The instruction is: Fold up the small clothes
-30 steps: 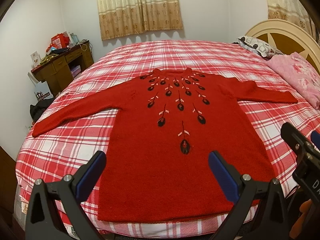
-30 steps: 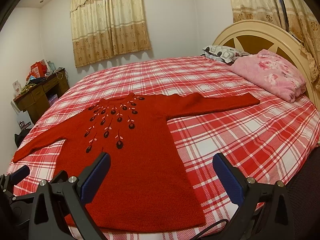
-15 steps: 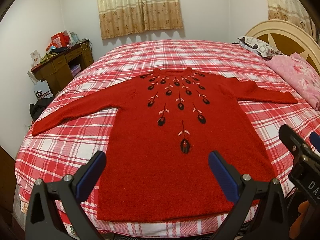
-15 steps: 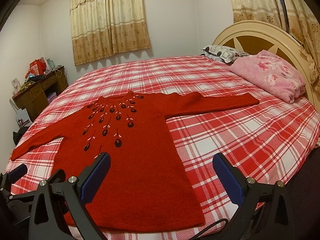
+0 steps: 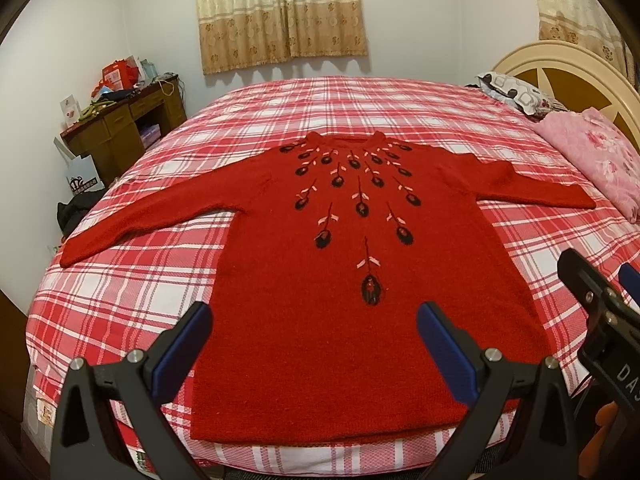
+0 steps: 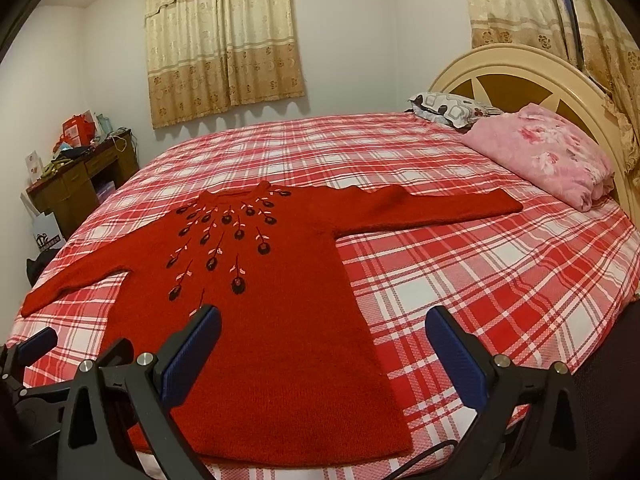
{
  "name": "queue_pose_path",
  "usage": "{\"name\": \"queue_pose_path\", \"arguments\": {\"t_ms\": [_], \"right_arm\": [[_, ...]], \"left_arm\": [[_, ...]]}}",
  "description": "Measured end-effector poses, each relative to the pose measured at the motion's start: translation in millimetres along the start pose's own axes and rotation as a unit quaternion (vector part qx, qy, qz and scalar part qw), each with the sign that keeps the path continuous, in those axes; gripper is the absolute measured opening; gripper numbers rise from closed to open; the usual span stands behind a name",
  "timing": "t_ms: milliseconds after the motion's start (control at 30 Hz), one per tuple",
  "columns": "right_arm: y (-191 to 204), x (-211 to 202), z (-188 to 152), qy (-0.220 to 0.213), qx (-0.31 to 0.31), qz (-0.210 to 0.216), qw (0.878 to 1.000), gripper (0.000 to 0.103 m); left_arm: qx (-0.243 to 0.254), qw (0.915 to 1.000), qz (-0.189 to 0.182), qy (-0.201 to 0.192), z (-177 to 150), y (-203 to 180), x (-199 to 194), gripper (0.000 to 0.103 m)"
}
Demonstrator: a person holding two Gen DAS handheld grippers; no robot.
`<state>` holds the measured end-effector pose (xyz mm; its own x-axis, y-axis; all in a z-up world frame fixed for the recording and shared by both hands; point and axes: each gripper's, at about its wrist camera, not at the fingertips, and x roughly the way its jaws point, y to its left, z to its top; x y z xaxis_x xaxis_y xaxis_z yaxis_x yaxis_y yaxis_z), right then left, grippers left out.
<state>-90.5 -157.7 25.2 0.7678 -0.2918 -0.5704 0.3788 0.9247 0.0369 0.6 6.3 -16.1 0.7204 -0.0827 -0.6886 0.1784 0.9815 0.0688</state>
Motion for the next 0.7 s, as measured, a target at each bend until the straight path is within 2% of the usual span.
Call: {"name": "queue_pose_path", "arguments": {"t_ms": [233,433,700], "right_arm": [[5,11,1,-0.002,-0.008,0.005,1.000,0.102],[4,34,15,0.010,0.005,0.016,1.000,0.102],[-13,65,54,-0.001,0.016,-0.015,1.000,0.102]], "left_arm": [[-0.009,0.9999,0.002,0.014,1,5,11,0.103],[-0.011,0.9996,0.007,0.024,11,7,28,0.103],[-0.004,0.9997,0.013,0.022,41,7,56,0.103]]}}
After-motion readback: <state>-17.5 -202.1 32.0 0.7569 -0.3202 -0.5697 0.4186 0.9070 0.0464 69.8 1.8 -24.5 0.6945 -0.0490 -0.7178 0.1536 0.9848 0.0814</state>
